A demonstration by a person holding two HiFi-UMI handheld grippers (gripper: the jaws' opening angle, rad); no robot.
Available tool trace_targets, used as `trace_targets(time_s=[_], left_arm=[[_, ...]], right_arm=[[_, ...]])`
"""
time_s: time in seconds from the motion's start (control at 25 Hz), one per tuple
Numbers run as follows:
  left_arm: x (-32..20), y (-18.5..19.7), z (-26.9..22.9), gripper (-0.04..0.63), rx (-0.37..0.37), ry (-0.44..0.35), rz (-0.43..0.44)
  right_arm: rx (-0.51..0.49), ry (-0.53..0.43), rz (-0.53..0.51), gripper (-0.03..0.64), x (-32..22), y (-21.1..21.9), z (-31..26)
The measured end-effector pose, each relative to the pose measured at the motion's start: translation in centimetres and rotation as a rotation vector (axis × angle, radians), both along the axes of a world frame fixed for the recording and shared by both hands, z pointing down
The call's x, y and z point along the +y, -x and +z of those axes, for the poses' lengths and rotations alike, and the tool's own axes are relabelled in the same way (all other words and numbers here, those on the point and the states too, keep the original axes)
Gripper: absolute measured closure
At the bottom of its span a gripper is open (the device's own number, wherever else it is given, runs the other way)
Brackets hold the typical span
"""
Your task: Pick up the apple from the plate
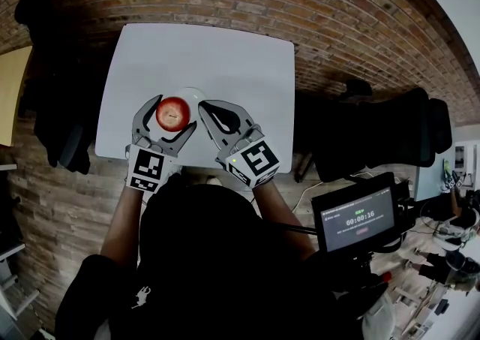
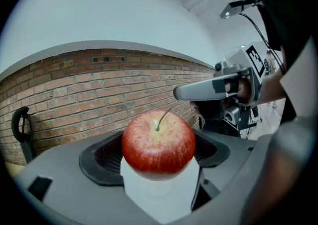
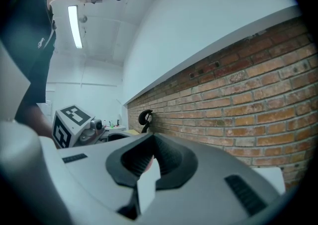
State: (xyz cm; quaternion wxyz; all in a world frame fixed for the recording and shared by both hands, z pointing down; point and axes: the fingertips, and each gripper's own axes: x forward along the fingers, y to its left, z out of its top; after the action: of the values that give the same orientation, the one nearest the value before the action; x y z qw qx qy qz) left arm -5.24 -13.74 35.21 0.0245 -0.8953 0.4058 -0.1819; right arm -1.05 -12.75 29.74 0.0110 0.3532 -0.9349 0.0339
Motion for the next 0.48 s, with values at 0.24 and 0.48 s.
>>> trace_targets(time_s=[0.24, 0.48], left_arm=[[-0.1, -0.1, 0.3, 0.179, 0.004, 0.009, 0.006], [-0.4, -0.2, 1.3, 0.179, 0.009, 0.041, 0.024]], right_arm=[[0.005, 0.006, 0.003, 0.615, -0.1, 0.0, 0.1], [0.018, 0.043, 0.011, 0.615, -0.6, 0.1, 1.1]])
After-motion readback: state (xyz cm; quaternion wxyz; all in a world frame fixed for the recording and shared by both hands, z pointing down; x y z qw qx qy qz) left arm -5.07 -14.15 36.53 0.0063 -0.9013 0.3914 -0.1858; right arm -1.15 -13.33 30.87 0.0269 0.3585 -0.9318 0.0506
